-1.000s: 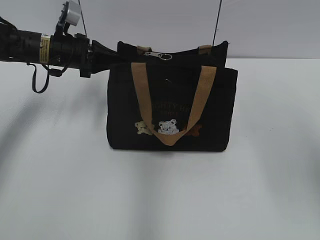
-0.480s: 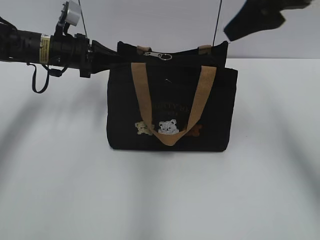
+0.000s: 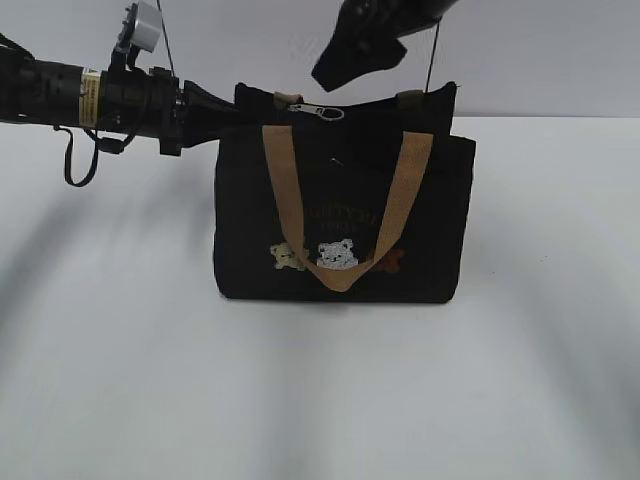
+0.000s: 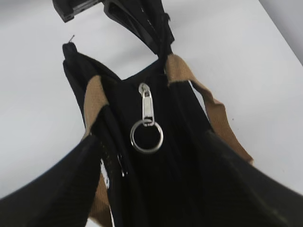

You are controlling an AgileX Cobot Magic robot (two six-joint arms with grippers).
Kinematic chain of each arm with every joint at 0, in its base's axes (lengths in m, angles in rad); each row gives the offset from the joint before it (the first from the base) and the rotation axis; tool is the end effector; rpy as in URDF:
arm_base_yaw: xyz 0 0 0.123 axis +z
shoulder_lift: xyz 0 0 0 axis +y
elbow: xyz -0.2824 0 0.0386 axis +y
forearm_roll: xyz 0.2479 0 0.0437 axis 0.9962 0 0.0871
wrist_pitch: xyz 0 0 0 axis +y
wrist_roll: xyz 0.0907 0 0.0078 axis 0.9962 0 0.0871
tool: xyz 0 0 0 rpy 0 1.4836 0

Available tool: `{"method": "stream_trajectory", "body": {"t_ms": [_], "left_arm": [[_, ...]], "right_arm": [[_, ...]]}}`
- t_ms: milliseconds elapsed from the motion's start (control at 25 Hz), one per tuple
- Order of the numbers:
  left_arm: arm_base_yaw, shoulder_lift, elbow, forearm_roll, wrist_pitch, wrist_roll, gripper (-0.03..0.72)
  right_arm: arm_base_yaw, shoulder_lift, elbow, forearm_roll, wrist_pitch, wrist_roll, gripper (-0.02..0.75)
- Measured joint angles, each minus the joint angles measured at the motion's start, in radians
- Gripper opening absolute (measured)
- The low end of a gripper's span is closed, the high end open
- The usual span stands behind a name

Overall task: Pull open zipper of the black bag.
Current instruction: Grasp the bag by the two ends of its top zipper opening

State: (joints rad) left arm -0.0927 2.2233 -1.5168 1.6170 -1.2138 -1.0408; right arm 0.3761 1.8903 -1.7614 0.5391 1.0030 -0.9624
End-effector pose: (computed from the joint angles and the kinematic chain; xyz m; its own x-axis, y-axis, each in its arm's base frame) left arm 0.4330 -0.1258 0.1745 -0.0894 0.2256 -0.9701 0.9811 0.1878 -0.0467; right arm 0.3788 0.1920 0.3226 -0.2737 -0.6955 -0.6643 -0.9096 0.4117 -0.0564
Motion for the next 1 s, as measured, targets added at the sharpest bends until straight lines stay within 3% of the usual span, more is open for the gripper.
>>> {"method": "stream_trajectory", "body": {"t_ms": [1000], "left_arm": [[0.0,0.0,-0.001,0.023,-0.002,-0.002,0.036]], "right_arm": [[0.027,0.155,-0.058,-0.021,-0.032,-0.01,0.478]]}}
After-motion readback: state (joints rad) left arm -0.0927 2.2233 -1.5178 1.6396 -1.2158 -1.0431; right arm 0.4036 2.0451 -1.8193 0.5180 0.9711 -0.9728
